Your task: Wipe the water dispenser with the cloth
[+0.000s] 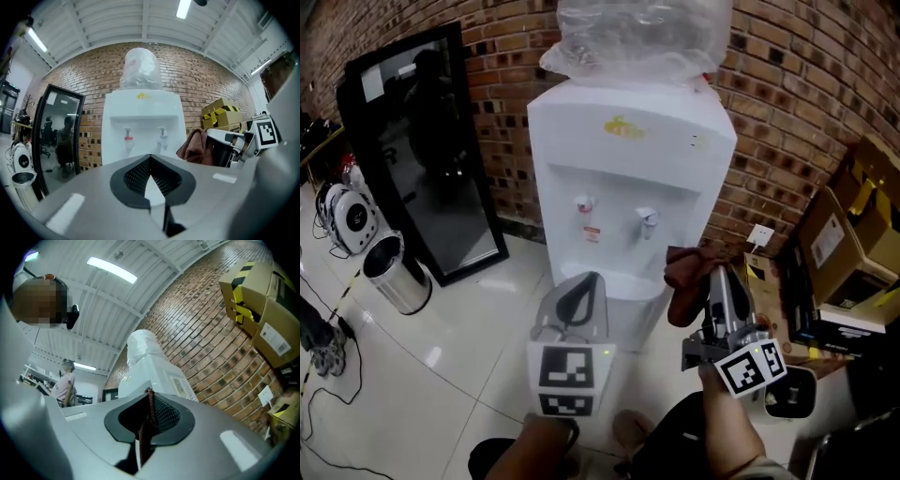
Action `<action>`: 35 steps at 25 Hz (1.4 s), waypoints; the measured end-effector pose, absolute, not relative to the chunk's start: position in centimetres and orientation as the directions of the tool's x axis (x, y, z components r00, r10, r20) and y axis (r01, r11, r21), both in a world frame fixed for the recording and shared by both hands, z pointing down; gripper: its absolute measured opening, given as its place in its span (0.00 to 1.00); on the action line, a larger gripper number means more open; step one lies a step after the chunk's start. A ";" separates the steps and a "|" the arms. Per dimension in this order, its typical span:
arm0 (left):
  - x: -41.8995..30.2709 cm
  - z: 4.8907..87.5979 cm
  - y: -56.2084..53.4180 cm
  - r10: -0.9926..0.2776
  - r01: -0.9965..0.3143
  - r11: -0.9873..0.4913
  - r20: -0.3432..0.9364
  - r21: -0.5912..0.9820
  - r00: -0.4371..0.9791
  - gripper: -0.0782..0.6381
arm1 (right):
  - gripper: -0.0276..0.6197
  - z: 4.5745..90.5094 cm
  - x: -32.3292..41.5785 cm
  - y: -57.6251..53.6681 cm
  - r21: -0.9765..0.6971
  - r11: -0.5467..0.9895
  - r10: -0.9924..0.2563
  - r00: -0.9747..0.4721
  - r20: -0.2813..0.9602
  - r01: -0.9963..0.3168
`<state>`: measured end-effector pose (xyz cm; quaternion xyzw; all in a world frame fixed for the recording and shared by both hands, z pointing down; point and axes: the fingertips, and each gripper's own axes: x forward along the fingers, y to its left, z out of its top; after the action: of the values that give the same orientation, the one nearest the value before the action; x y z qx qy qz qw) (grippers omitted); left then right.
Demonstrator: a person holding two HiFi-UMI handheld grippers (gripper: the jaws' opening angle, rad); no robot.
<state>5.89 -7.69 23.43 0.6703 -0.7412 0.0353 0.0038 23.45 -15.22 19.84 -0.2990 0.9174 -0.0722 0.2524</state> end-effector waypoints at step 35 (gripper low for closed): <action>13.8 20.9 -10.8 -0.949 -0.938 0.308 0.011 -0.159 -0.314 0.11 | 0.12 1.0 19.6 -23.5 0.141 0.914 -0.291 -0.857 -0.426 -0.381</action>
<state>13.85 -10.82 20.90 0.5841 -0.8077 0.0681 -0.0422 19.57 -23.49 1.00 -0.1756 0.9571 0.1105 0.2022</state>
